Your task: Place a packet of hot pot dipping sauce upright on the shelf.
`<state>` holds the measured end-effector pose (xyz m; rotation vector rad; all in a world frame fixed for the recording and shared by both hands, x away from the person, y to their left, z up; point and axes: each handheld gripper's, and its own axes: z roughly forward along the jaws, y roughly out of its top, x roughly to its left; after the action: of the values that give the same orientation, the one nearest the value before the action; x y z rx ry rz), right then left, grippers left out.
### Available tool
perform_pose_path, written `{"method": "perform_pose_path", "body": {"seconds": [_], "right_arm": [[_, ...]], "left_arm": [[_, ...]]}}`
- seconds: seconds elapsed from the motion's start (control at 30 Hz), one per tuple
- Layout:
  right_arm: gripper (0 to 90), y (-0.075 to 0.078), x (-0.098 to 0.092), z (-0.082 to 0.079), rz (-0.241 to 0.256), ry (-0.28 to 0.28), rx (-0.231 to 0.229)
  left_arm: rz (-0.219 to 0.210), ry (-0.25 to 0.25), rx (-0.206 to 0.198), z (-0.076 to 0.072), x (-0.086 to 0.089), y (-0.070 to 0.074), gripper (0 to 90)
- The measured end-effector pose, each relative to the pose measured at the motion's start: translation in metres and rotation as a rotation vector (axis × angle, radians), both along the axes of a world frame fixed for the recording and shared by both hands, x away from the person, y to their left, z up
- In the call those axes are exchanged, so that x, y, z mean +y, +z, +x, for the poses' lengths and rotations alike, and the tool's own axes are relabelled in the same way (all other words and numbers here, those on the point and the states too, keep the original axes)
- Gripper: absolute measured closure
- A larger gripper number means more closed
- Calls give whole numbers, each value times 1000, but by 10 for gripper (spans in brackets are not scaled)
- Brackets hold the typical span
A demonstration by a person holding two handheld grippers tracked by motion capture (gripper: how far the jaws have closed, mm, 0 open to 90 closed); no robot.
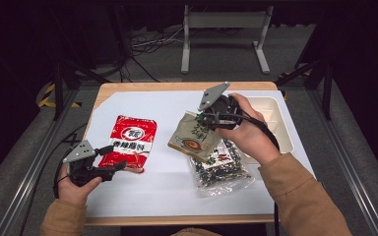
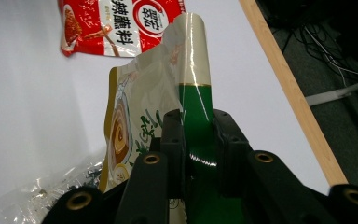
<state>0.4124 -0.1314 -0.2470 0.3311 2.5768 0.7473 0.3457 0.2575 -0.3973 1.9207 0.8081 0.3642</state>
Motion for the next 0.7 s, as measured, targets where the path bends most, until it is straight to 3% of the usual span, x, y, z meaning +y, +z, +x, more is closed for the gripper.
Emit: {"method": "perform_pose_path", "body": {"seconds": [0.3,0.7], "right_arm": [[765,11,-23,5,4,-50,-52],[764,25,-52,11,13,-109,-84]], "left_arm": [[-2,5,2,0,1,0,252],[-8,10,4,0,2,0,252]]}}
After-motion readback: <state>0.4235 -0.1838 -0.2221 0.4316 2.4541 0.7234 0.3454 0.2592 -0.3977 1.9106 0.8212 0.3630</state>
